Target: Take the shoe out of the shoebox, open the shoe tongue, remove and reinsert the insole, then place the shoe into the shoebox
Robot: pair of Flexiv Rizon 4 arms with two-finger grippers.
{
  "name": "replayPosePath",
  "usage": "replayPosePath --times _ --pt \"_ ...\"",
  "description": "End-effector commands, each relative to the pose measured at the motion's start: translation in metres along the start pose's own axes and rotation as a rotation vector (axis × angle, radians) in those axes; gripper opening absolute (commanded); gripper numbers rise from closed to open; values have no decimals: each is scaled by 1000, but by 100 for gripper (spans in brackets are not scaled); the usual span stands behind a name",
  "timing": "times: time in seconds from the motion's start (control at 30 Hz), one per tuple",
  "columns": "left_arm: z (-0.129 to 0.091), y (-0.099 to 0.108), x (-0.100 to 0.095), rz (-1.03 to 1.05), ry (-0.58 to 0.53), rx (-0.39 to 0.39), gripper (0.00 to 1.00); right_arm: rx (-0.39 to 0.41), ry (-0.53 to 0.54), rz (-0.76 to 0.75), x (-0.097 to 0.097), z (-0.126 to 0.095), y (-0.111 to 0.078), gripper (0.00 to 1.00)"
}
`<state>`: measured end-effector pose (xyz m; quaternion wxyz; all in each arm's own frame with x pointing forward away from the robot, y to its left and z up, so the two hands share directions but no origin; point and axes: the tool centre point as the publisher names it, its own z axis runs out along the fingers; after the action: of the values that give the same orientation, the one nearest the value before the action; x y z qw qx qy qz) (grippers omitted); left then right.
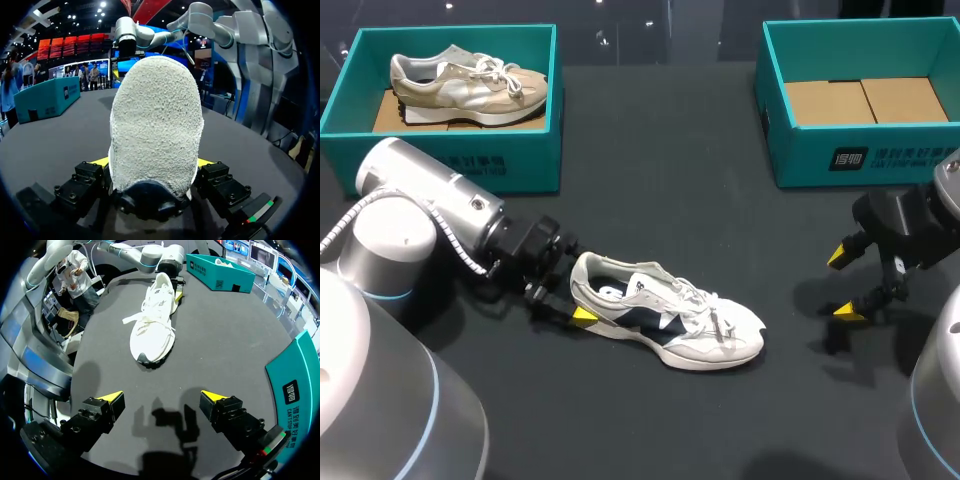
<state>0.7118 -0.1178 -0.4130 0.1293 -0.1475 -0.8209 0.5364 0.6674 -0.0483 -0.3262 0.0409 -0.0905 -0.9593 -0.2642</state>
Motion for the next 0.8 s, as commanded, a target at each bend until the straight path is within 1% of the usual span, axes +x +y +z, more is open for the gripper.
replayPosePath --times 0.03,0.2,0.4,0.8 --pt "3 3 2 0 -1 2 0 2 -2 0 1 0 0 100" --pt "0 3 4 1 -32 -1 0 2 -2 0 1 0 0 100" --pt "-4 4 10 -32 -98 -4 0 2 -2 0 1 0 0 100" --pt "-4 4 20 -71 -189 -13 0 2 -2 0 1 0 0 100"
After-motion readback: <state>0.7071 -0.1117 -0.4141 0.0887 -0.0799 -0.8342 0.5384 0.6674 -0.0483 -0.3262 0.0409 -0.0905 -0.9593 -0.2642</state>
